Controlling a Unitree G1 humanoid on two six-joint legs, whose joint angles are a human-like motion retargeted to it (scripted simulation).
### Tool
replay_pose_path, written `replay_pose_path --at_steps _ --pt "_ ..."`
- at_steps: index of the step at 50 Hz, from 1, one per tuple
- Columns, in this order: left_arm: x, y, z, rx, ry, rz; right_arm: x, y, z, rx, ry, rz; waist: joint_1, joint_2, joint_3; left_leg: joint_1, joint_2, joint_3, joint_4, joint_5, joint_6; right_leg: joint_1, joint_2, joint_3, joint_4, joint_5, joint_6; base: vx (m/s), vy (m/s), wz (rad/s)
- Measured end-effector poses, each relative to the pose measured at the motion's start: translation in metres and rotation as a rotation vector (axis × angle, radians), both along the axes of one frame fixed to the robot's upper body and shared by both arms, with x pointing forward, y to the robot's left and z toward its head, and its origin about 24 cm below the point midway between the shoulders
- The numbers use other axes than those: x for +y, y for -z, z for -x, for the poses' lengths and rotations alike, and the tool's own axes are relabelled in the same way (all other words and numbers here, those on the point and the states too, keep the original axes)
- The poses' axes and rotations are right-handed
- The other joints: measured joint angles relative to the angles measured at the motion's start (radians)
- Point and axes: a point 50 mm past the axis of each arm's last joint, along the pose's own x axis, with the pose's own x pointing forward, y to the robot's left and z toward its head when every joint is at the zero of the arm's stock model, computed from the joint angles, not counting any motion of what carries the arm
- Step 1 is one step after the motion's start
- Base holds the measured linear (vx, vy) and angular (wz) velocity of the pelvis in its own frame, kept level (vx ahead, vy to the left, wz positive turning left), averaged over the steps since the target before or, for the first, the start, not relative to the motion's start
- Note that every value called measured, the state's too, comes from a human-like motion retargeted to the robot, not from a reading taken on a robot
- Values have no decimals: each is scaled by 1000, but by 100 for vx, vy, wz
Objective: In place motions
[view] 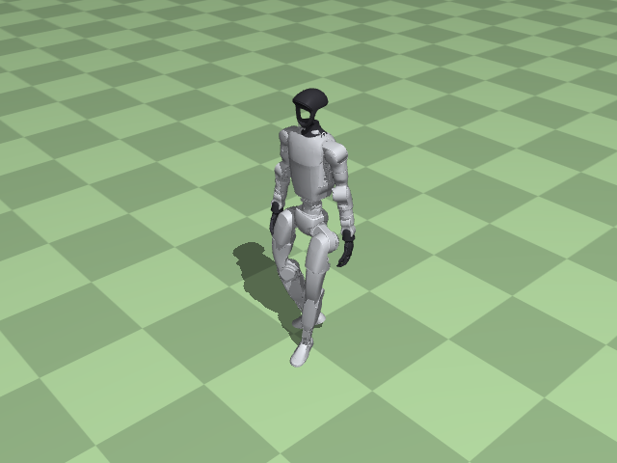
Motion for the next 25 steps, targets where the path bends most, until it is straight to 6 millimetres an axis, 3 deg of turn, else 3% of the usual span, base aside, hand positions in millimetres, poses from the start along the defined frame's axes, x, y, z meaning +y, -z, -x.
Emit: replay_pose_path --at_steps 4,10,13,15,17,18,22,25 --pt "12 0 -15 -21 -10 -19 7 2 1 6 -7 -6 -73 -21 13 -1 -22 -67 -19 23 10 -138 16 279 84 -54 87 5 -5 118" --pt "18 0 -23 -51 -98 -16 19 4 18 46 14 -44 -141 -86 -9 -12 -91 -166 -22 32 22 -196 111 552 -171 -141 151 12 -9 103" --pt "20 0 -24 -49 -106 -18 20 4 28 82 29 -48 -157 -130 -2 14 -143 -209 -28 32 30 -206 138 736 -294 -185 161 12 -8 87" --pt "21 0 -21 -34 -102 -27 20 4 35 114 26 -42 -147 -152 5 41 -170 -223 -34 29 37 -198 161 825 -357 -149 141 14 -9 42" --pt "20 0 -17 -10 -83 -25 19 3 42 149 23 -38 -114 -160 -2 50 -181 -227 -34 27 39 -161 137 788 -373 -177 186 15 -3 33" --pt "19 0 -15 5 -63 -16 18 3 46 168 29 -37 -106 -158 -6 53 -184 -247 -31 27 42 -142 127 695 -390 -168 190 16 -3 63" --pt "7 0 -1 68 -23 13 13 1 57 214 25 -17 -38 -152 -27 68 -189 -265 -26 20 44 -93 125 650 -432 -164 189 12 -5 29" --pt "1 -1 10 87 -7 41 13 2 53 208 5 -13 -40 -146 -43 71 -191 -293 -24 17 45 -83 133 655 -434 -176 175 7 -4 40"
